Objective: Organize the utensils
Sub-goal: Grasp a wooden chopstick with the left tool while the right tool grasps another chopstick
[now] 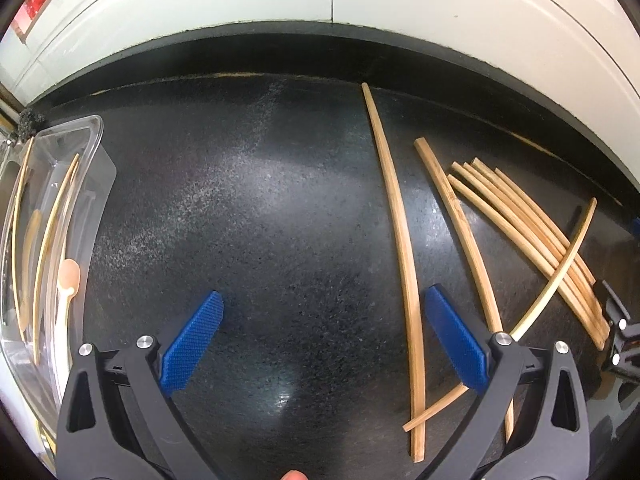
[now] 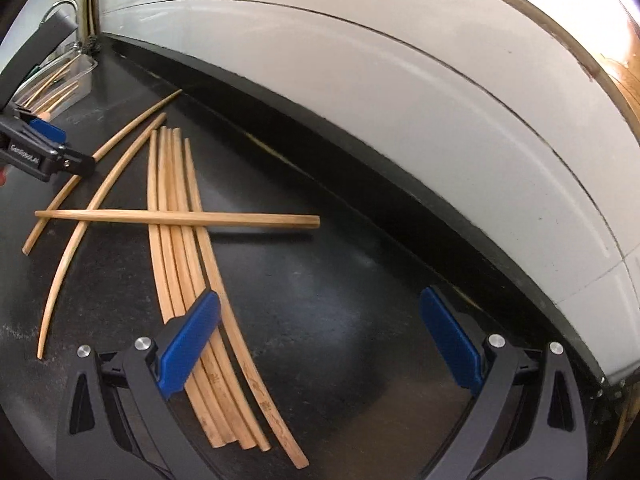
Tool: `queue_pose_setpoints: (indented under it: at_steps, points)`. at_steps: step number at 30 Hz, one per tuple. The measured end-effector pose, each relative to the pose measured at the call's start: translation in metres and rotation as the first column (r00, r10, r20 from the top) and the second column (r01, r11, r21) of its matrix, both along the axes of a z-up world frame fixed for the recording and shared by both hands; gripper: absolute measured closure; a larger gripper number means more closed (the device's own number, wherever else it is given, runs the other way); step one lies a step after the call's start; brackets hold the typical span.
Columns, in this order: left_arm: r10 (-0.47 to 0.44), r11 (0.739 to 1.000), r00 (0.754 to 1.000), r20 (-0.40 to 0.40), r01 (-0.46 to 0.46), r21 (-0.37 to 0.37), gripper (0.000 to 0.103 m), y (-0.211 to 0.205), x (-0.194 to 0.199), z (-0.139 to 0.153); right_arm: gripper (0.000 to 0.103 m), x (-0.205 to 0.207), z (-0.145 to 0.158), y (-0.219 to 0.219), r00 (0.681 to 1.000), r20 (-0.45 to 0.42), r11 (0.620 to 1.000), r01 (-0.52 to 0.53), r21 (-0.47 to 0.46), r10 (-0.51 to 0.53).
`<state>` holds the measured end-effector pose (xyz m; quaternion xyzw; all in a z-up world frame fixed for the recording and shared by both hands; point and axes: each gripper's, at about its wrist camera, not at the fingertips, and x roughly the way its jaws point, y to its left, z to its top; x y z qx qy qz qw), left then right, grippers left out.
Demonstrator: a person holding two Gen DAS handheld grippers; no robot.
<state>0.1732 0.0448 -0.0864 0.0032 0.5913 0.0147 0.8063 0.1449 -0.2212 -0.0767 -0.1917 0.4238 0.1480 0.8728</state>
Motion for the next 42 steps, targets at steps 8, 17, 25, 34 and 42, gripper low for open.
queue_pose_setpoints:
  at_steps: [8,17,25,34,42]
  points:
    - [-0.043,0.999,0.999,0.016,0.043,0.002,0.005,-0.012,0.006,0.0,0.007,-0.004,-0.001,0.003,0.994,-0.109,0.998,-0.006,0.069,0.013]
    - [-0.077,0.997,0.996,0.039,0.077,0.001,0.005,-0.019,0.009,0.001,0.005,0.011,-0.004,0.017,0.981,-0.189,0.986,0.081,0.144,-0.053]
    - [-0.197,0.98,0.971,0.134,0.197,0.018,0.027,-0.033,-0.008,0.007,0.072,0.012,0.011,0.042,0.988,-0.153,0.985,0.056,0.162,-0.031]
    - [-0.221,0.975,0.962,0.158,0.223,0.005,0.098,-0.036,-0.012,0.014,0.096,0.0,0.015,0.052,0.97,-0.179,0.963,0.195,0.185,-0.162]
    - [-0.243,0.964,0.945,0.221,0.26,-0.05,0.098,-0.049,-0.033,0.051,0.096,-0.036,0.05,0.033,0.96,-0.16,0.918,0.269,0.29,-0.231]
